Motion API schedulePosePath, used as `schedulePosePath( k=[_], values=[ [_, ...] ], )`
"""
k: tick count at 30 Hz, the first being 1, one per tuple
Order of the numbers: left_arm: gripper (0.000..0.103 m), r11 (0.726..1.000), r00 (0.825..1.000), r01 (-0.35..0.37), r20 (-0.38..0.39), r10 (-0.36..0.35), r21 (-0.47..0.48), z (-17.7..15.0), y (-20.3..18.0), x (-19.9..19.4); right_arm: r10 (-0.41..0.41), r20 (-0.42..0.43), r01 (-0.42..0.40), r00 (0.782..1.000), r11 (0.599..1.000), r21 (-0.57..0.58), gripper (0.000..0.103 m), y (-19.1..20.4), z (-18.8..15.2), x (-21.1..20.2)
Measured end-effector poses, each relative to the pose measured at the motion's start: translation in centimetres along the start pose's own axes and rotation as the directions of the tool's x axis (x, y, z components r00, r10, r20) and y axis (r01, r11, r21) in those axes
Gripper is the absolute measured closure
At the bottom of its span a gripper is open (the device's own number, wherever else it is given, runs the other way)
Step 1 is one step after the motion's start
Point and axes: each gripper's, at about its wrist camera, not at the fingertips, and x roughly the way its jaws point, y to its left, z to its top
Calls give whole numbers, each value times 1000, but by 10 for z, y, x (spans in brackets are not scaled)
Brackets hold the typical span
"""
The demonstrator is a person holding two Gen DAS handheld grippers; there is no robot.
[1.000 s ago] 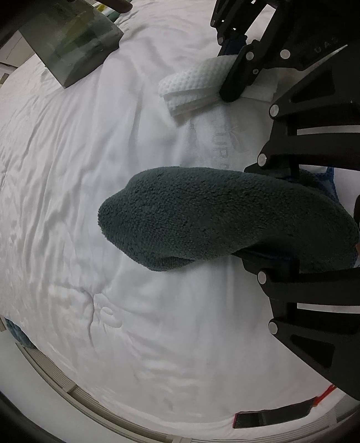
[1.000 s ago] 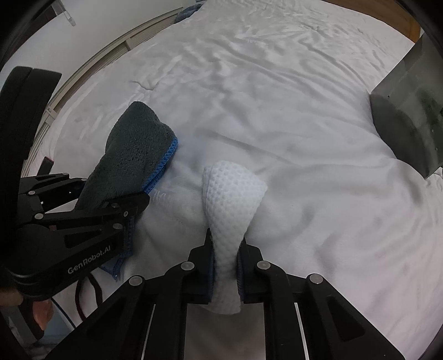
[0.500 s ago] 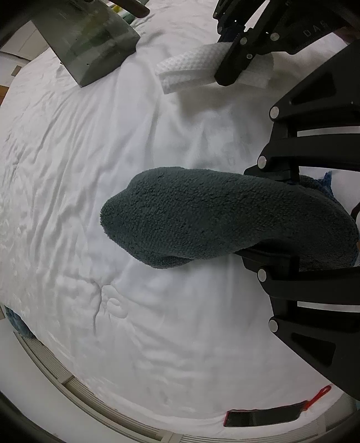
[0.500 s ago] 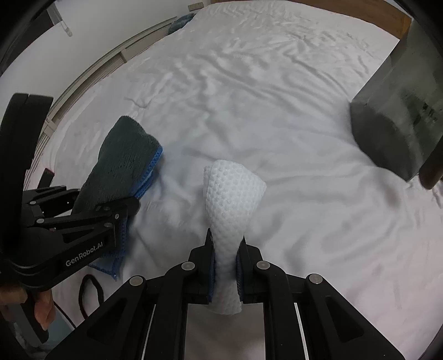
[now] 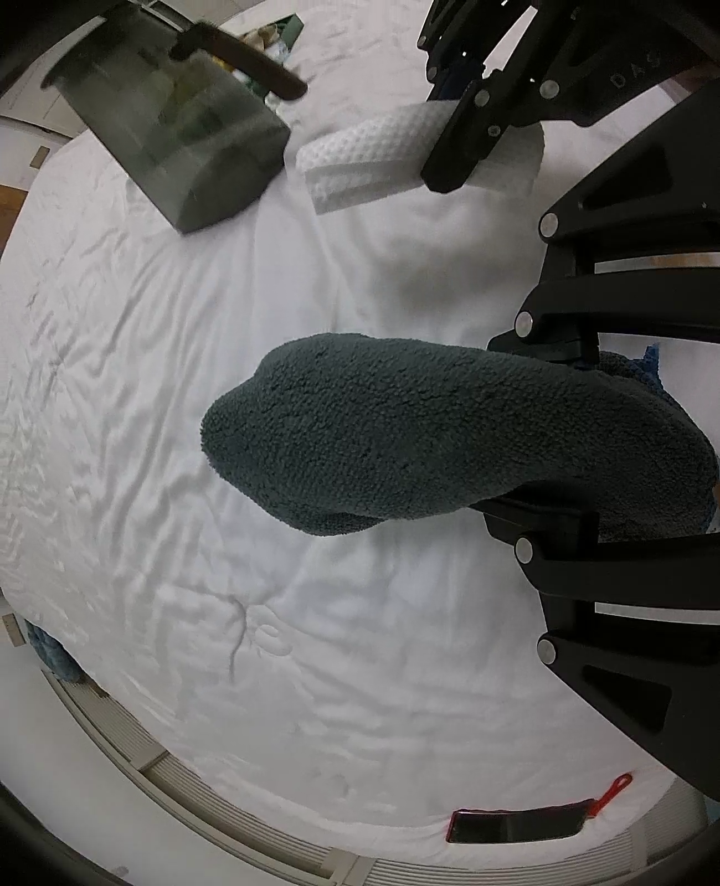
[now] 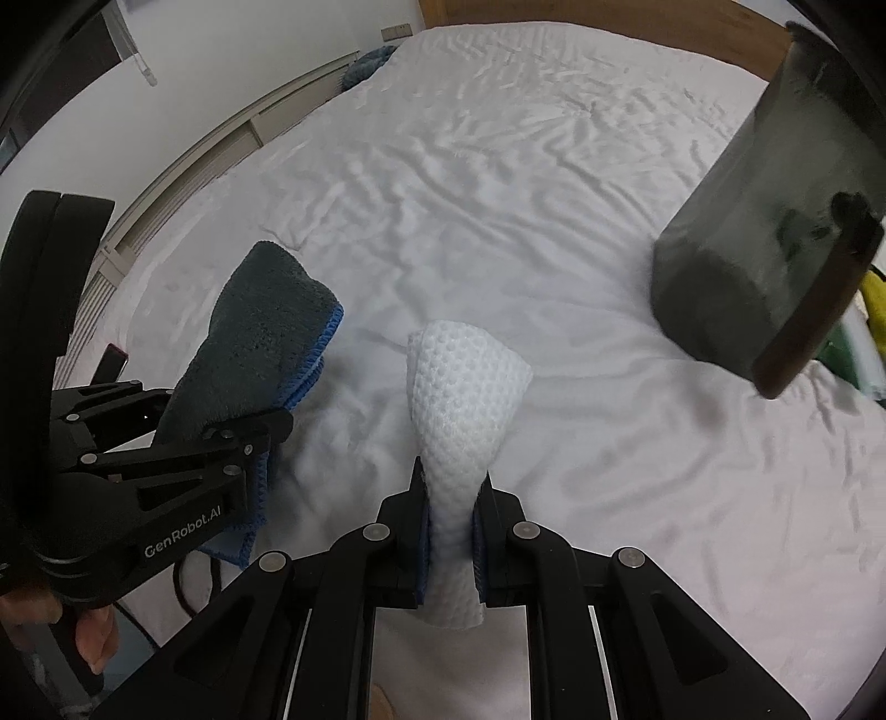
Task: Organize soft objects
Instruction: 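Lift the dark green towel and white mesh cloth and carry both over the tray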
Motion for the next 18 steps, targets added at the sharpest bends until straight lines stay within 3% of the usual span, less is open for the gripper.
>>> schedulePosePath(
  k=[18],
  values=[
    [75, 999, 999, 32, 6, -32, 13, -18, -60, -56, 8, 9, -8, 1000, 1000, -14, 92, -26, -29, -76]
  ],
)
